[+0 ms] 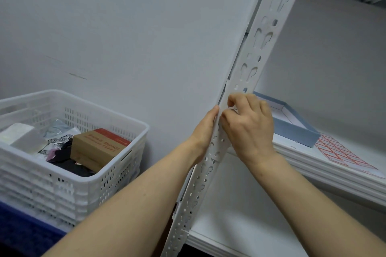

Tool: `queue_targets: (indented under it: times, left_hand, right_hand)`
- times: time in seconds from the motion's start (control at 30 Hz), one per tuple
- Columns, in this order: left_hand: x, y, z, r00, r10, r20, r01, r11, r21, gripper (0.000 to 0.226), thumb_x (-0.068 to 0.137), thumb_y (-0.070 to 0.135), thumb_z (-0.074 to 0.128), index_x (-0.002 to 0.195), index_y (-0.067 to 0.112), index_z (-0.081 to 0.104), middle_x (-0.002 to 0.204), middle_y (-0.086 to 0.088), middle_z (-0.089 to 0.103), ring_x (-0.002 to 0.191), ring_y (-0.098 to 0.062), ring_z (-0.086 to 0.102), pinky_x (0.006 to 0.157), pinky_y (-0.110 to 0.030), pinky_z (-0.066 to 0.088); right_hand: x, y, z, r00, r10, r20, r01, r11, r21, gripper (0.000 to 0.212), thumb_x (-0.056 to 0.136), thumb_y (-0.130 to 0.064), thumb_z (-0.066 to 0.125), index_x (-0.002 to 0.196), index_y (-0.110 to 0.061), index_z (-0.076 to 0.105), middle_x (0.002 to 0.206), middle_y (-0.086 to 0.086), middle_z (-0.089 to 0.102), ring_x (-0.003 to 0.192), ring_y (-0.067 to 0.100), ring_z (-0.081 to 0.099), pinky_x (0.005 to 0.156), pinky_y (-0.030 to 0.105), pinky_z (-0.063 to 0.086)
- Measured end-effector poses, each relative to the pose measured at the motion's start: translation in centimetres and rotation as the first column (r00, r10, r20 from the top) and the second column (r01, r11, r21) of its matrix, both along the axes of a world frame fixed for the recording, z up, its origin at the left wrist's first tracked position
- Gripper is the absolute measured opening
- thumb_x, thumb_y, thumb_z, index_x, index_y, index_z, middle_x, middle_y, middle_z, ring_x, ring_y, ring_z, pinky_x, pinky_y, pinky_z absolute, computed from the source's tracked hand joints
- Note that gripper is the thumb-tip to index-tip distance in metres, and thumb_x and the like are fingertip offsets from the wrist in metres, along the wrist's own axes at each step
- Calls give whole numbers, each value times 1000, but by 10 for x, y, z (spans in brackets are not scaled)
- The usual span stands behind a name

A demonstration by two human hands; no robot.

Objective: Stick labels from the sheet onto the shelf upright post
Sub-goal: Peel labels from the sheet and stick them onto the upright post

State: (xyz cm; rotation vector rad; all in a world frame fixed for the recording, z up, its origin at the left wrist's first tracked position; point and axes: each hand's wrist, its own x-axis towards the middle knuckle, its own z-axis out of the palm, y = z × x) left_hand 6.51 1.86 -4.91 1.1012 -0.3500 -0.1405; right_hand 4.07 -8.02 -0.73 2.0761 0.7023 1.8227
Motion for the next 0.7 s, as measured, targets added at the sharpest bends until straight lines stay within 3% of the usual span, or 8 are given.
queue_targets:
  times: [0.2,0.3,0.37,0.53,0.63,0.7]
  left_hand:
    - [0,-1,0,1000,-5,24,5,1000,1,52,102,40,22,89,18,68,79,-1,70,81,-13,65,77,-27,47]
    - [0,-1,0,1000,9,11,-9,1000,4,52,101,40,24,87,17,68,73,0,70,80,-14,64,78,-27,46]
    - [-1,-1,0,1000,14,7,-14,1000,7,52,101,41,24,90,17,68,80,-2,70,86,-16,64,84,-30,46]
    - [-2,-3,1,999,51,-11,-51,999,17,52,100,43,24,108,13,65,103,-10,68,109,-22,60,106,-39,40]
    - [-3,-3,1,998,61,-29,-60,998,20,61,92,53,30,120,10,63,118,-14,65,118,-23,57,110,-43,37]
    - [-2,-3,1,997,60,-41,-59,998,20,59,94,51,29,119,11,64,116,-13,66,117,-24,58,109,-43,37]
  right_hand:
    - [6,3,2,1000,-2,31,3,998,-57,24,57,1,73,54,-11,53,86,2,65,88,19,43,71,31,30]
    - [9,1,2,998,14,53,-10,996,-91,21,59,0,70,56,-12,52,98,0,52,92,19,42,72,31,30]
    - [11,0,2,998,17,59,-11,995,-98,19,61,-2,67,57,-13,52,101,-2,42,94,18,42,73,30,29]
    - [11,-3,0,999,14,52,-10,996,-88,15,60,-8,67,59,-13,53,102,-1,40,95,19,42,75,30,29]
    - [11,-5,-1,998,11,65,-8,999,-49,15,63,-11,67,60,-12,53,101,-1,39,95,19,41,76,31,29]
    - [10,-6,-3,997,13,74,-11,1000,-27,13,67,-13,65,61,-12,54,100,-1,39,95,19,41,77,31,29]
